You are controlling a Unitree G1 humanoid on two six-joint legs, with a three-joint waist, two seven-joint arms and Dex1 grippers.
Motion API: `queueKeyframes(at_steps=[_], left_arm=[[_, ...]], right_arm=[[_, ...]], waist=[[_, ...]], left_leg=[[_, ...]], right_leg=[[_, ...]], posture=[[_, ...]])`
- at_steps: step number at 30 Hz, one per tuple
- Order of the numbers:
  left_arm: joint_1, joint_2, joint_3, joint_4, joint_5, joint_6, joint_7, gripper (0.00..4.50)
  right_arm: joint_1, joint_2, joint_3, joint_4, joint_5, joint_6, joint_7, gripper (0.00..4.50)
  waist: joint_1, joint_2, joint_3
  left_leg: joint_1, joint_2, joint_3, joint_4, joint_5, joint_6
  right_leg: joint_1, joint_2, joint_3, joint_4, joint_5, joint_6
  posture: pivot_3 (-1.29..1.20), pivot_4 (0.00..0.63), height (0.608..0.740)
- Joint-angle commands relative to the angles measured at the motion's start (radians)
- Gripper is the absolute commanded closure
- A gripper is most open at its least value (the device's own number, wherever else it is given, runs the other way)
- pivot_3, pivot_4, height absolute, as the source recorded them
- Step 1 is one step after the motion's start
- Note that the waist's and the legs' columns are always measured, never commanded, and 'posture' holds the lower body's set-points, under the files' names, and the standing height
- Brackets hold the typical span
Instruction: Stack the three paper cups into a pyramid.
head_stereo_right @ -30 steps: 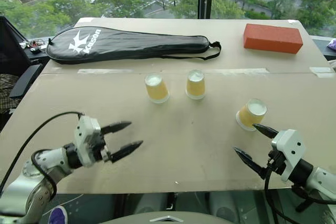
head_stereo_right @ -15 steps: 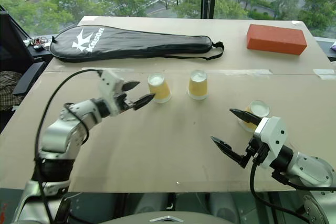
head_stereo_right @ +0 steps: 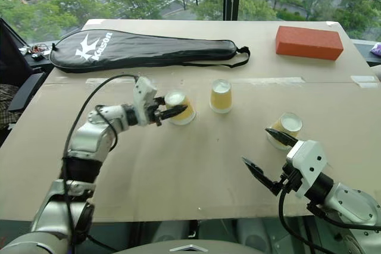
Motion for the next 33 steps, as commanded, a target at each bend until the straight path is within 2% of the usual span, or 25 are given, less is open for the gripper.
queueKeyframes(at_steps=[1,8,11,12,14,20,25,28,33], left_arm=[[0.082,0.043,0.018,-0.181,-0.059,0.030,-0.054,2.37],[0.131,-0.021,-0.053,-0.211,0.064,-0.037,0.056,2.37],[0.144,-0.034,-0.038,-0.230,0.041,-0.039,0.054,1.05],[0.147,-0.035,-0.033,-0.238,0.039,-0.044,0.056,0.48],[0.162,-0.028,0.004,-0.270,0.003,-0.026,0.057,0.09],[0.230,0.015,0.125,-0.401,-0.129,0.053,0.058,0.09],[0.334,0.085,0.211,-0.529,-0.221,0.095,0.031,0.09],[0.396,0.104,0.255,-0.586,-0.251,0.096,0.038,0.09],[0.467,0.084,0.320,-0.624,-0.247,0.056,0.086,0.09]], right_arm=[[0.004,0.011,0.007,-0.019,-0.020,-0.038,-0.012,0.00],[-0.004,0.010,0.024,-0.006,-0.042,-0.044,-0.012,0.00],[-0.025,0.003,0.011,-0.001,-0.038,-0.029,-0.021,0.00],[-0.033,0.001,0.008,0.003,-0.038,-0.027,-0.024,0.00],[-0.078,0.001,0.008,0.008,-0.025,-0.002,-0.039,0.00],[-0.287,-0.027,0.084,0.067,-0.109,0.105,-0.106,0.00],[-0.595,0.012,0.187,0.157,-0.100,0.340,-0.190,0.00],[-0.789,0.076,0.242,0.246,-0.088,0.517,-0.250,0.00],[-1.008,0.177,0.256,0.377,-0.038,0.723,-0.282,0.00]], waist=[[0.005,0.000,0.000],[0.013,0.000,0.000],[0.009,0.000,-0.001],[0.009,0.001,-0.001],[0.008,0.000,0.000],[0.005,0.001,0.000],[-0.010,0.002,0.002],[-0.010,0.002,0.002],[-0.015,0.003,0.002]], left_leg=[[0.000,0.000,0.000,0.000,0.000,0.000],[0.001,-0.001,0.000,0.001,0.000,0.000],[0.001,-0.001,0.000,0.001,0.000,0.000],[0.001,-0.001,0.000,0.001,0.000,0.000],[0.001,-0.001,0.000,0.001,0.000,0.000],[0.001,0.000,0.000,0.001,0.000,0.000],[0.001,0.000,0.001,0.000,0.000,0.000],[0.000,0.000,-0.001,0.000,0.000,0.000],[-0.001,0.000,-0.001,-0.001,0.000,0.000]], right_leg=[[0.000,0.000,0.000,0.000,0.000,0.000],[0.001,-0.001,0.000,0.000,-0.002,0.004],[0.001,-0.001,0.000,0.000,-0.002,0.003],[0.001,-0.001,0.000,0.000,-0.002,0.003],[0.001,0.000,0.000,0.000,-0.002,0.003],[0.000,0.000,0.000,0.000,-0.001,0.002],[0.000,0.000,0.001,0.000,0.000,0.000],[-0.001,0.000,-0.001,0.000,0.000,0.000],[-0.002,0.000,-0.001,0.000,0.000,-0.001]], posture=[[0.00,0.150,0.740],[0.00,0.150,0.740],[0.00,0.150,0.740],[0.00,0.150,0.740],[0.00,0.150,0.740],[0.00,0.150,0.740],[0.00,0.150,0.740],[0.00,0.150,0.740],[0.00,0.150,0.740]])
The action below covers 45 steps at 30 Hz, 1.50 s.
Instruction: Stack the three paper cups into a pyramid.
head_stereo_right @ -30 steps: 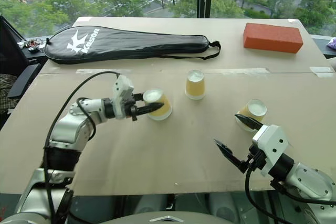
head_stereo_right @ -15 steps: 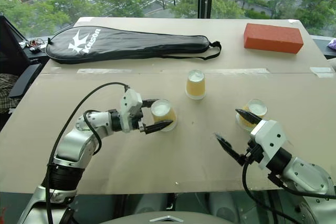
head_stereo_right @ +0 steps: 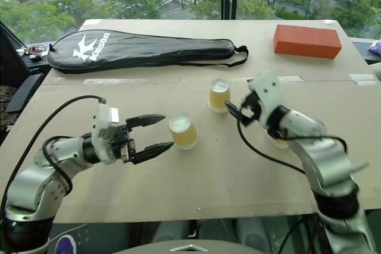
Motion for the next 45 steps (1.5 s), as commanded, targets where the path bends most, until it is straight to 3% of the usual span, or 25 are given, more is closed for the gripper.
queueKeyframes(at_steps=[1,7,18,19,20,22,23,24,27,29,33,37,45], left_arm=[[0.042,0.006,0.069,-0.057,-0.042,-0.021,0.007,0.09],[0.119,0.028,0.137,-0.100,-0.137,-0.024,-0.049,0.09],[0.211,0.025,0.177,-0.134,-0.174,-0.035,-0.058,0.09],[0.214,0.022,0.176,-0.138,-0.179,-0.032,-0.053,0.00],[0.217,0.020,0.174,-0.142,-0.181,-0.031,-0.048,0.00],[0.225,0.019,0.174,-0.147,-0.185,-0.029,-0.044,0.00],[0.228,0.019,0.173,-0.147,-0.186,-0.029,-0.044,0.00],[0.230,0.019,0.172,-0.150,-0.192,-0.022,-0.042,0.00],[0.236,0.018,0.169,-0.157,-0.193,-0.016,-0.024,0.00],[0.234,-0.012,0.158,-0.147,-0.112,-0.073,0.023,0.00],[0.258,-0.013,0.165,-0.110,-0.173,-0.059,-0.040,0.00],[0.272,0.014,0.201,-0.084,-0.245,-0.055,-0.138,0.00],[0.303,0.041,0.229,-0.024,-0.219,-0.092,-0.227,0.00]], right_arm=[[-0.108,0.023,0.003,0.059,0.032,0.110,-0.003,0.00],[-0.249,0.069,0.027,0.240,0.032,0.156,0.018,0.00],[-0.364,0.107,0.118,0.558,-0.044,0.012,0.110,0.00],[-0.367,0.104,0.124,0.574,-0.055,-0.006,0.120,0.56],[-0.370,0.099,0.127,0.587,-0.062,-0.019,0.130,0.74],[-0.370,0.086,0.130,0.596,-0.075,-0.050,0.154,1.63],[-0.368,0.076,0.134,0.592,-0.081,-0.069,0.172,2.22],[-0.366,0.059,0.136,0.580,-0.085,-0.089,0.195,2.31],[-0.366,0.011,0.111,0.524,-0.070,-0.129,0.261,2.31],[-0.380,-0.052,0.057,0.458,-0.030,-0.130,0.318,2.31],[-0.370,-0.189,-0.027,0.287,0.082,-0.042,0.421,2.31],[-0.244,-0.330,-0.079,0.041,0.238,0.084,0.512,2.31],[-0.089,-0.265,-0.004,-0.104,0.242,0.113,0.367,2.31]], waist=[[-0.001,0.000,0.000],[-0.001,0.001,0.000],[-0.005,0.002,0.001],[-0.004,0.002,0.001],[-0.003,0.002,0.001],[-0.004,0.002,0.001],[-0.004,0.002,0.001],[-0.004,0.002,0.001],[-0.004,0.002,0.001],[-0.003,0.004,0.002],[0.000,0.005,0.003],[0.001,0.004,0.002],[-0.005,0.004,0.003]], left_leg=[[0.000,0.000,0.000,0.000,0.000,0.000],[-0.001,0.000,0.000,-0.001,0.000,0.000],[-0.001,0.000,0.001,-0.001,0.000,0.000],[-0.001,0.000,0.001,-0.001,0.000,0.000],[-0.001,0.000,0.001,-0.001,0.000,0.000],[-0.002,0.000,0.001,-0.001,0.000,0.000],[-0.002,0.000,0.001,-0.001,0.000,0.000],[-0.003,0.000,0.002,-0.001,0.000,0.000],[-0.003,0.000,0.001,-0.001,0.000,0.000],[-0.004,0.000,0.001,-0.001,0.000,0.000],[-0.007,0.000,0.000,-0.001,0.000,0.000],[-0.013,0.001,-0.002,-0.001,0.000,0.000],[-0.012,0.001,0.002,0.000,0.000,0.000]], right_leg=[[0.000,0.000,0.000,0.000,0.000,0.000],[-0.001,-0.001,0.000,0.000,0.000,0.000],[-0.002,0.000,0.000,0.000,0.000,0.000],[-0.002,0.000,0.000,0.000,0.000,0.000],[-0.002,0.000,0.000,0.000,0.000,0.000],[-0.002,0.000,0.000,0.000,0.000,0.000],[-0.003,0.000,0.000,0.000,0.000,0.000],[-0.004,0.000,0.001,0.000,0.000,0.000],[-0.004,0.000,0.000,0.000,0.000,0.000],[-0.005,0.000,0.000,0.000,0.000,0.000],[-0.007,-0.001,0.000,-0.001,0.000,0.000],[-0.012,0.000,-0.003,0.000,0.001,0.002],[-0.014,0.001,0.000,0.000,0.000,0.000]], posture=[[0.00,0.150,0.740],[0.00,0.150,0.740],[0.00,0.150,0.740],[0.00,0.150,0.740],[0.00,0.150,0.740],[0.00,0.150,0.740],[0.00,0.150,0.740],[0.00,0.150,0.740],[0.00,0.150,0.740],[0.00,0.150,0.740],[0.00,0.150,0.740],[0.00,0.150,0.740],[0.00,0.150,0.740]])
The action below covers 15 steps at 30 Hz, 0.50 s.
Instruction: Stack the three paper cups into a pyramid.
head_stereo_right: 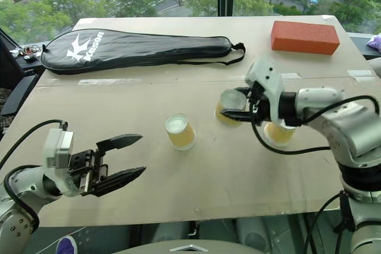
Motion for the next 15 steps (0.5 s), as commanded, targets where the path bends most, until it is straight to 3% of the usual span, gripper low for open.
queueKeyframes(at_steps=[1,7,15], left_arm=[[0.008,0.015,0.028,0.007,0.003,-0.030,-0.036,0.00],[0.022,0.020,0.039,0.024,0.011,-0.042,-0.059,0.00],[0.035,0.016,0.032,0.022,0.017,-0.053,-0.066,0.00]], right_arm=[[0.022,0.024,0.038,-0.056,-0.016,-0.012,-0.058,2.31],[0.092,0.023,0.126,-0.078,-0.064,-0.041,-0.090,2.31],[0.075,0.043,0.178,-0.081,-0.074,-0.051,-0.088,2.31]], waist=[[0.004,-0.001,-0.001],[0.008,-0.002,-0.001],[0.006,-0.002,-0.001]], left_leg=[[0.000,0.000,0.000,0.000,0.000,0.000],[-0.002,-0.001,0.000,0.001,0.000,0.000],[-0.001,0.000,-0.001,0.000,0.000,0.000]], right_leg=[[0.000,0.000,0.000,0.000,0.000,0.000],[0.000,-0.001,0.000,-0.001,0.000,0.000],[0.000,0.000,-0.001,0.000,0.000,0.000]], posture=[[0.00,0.150,0.740],[0.00,0.150,0.740],[0.00,0.150,0.740]])
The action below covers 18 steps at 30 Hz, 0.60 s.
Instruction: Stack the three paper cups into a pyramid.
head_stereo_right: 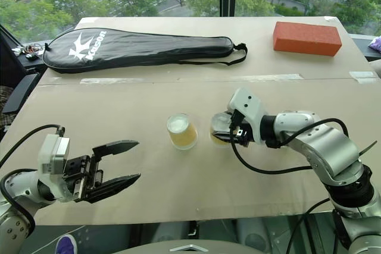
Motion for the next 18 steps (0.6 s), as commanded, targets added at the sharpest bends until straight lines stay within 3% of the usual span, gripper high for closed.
queueKeyframes(at_steps=[1,18], left_arm=[[0.001,0.006,0.021,-0.010,0.003,-0.023,-0.007,0.00],[0.028,0.002,0.024,-0.010,0.015,-0.049,-0.017,0.00]], right_arm=[[-0.025,0.007,0.025,-0.031,-0.016,-0.036,0.001,2.31],[-0.017,0.054,0.110,0.031,-0.072,-0.096,0.022,2.31]], waist=[[0.000,0.000,0.000],[0.000,0.000,0.000]], left_leg=[[0.000,0.000,0.000,0.000,0.000,0.000],[0.000,0.000,0.000,0.000,0.000,0.000]], right_leg=[[0.000,0.000,0.000,0.000,0.000,0.000],[0.000,0.000,0.000,0.000,0.000,0.000]], posture=[[0.00,0.150,0.740],[0.00,0.150,0.740]])
